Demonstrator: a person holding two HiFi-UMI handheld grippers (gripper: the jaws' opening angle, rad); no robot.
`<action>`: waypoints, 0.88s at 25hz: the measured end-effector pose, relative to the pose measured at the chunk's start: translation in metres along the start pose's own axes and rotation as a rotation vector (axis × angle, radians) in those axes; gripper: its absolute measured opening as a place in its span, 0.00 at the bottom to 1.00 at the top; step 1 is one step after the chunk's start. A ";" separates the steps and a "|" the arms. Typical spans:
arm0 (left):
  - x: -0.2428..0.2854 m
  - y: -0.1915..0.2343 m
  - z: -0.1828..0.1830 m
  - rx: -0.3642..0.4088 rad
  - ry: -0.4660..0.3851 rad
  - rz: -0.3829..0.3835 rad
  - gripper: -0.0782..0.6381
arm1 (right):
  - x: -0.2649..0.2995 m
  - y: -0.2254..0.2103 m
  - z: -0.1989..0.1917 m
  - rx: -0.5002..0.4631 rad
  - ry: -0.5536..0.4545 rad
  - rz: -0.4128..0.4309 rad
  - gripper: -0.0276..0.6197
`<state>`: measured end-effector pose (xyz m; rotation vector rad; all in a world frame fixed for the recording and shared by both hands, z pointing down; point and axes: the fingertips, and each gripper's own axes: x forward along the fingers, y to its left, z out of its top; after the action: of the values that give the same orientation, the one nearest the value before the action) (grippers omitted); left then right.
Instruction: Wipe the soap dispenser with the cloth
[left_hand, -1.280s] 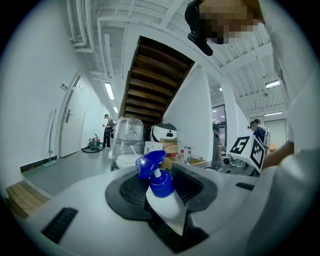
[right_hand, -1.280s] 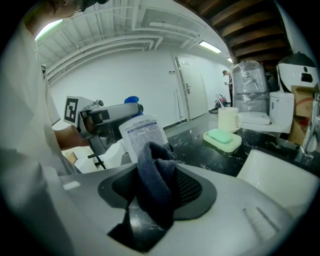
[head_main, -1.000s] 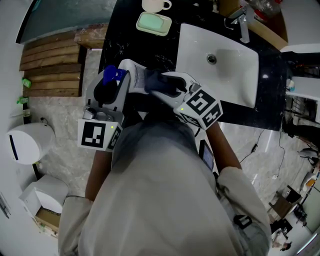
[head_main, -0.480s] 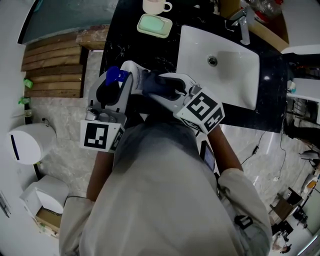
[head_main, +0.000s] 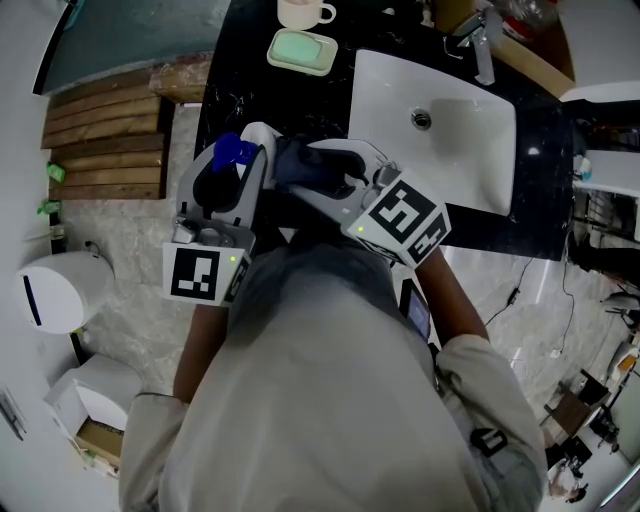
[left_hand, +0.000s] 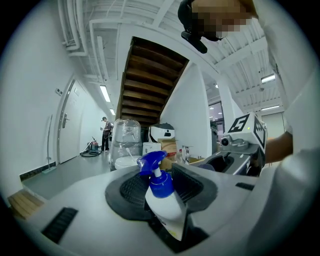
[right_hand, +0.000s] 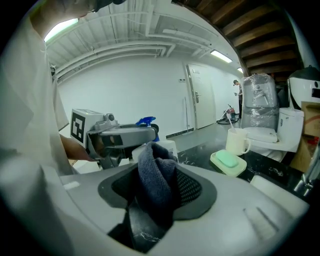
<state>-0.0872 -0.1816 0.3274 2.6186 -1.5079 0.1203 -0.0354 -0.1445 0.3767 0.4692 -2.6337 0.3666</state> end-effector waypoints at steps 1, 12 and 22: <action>0.000 -0.002 0.001 0.007 -0.002 -0.003 0.31 | -0.001 0.000 0.001 0.001 -0.002 0.000 0.32; 0.002 -0.012 0.002 0.043 -0.007 -0.027 0.31 | -0.008 0.000 0.018 -0.015 -0.051 -0.009 0.32; 0.005 -0.019 -0.007 0.032 0.024 -0.047 0.31 | -0.015 -0.008 0.031 -0.022 -0.089 -0.020 0.32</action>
<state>-0.0681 -0.1750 0.3333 2.6657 -1.4478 0.1726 -0.0317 -0.1583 0.3440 0.5153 -2.7141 0.3168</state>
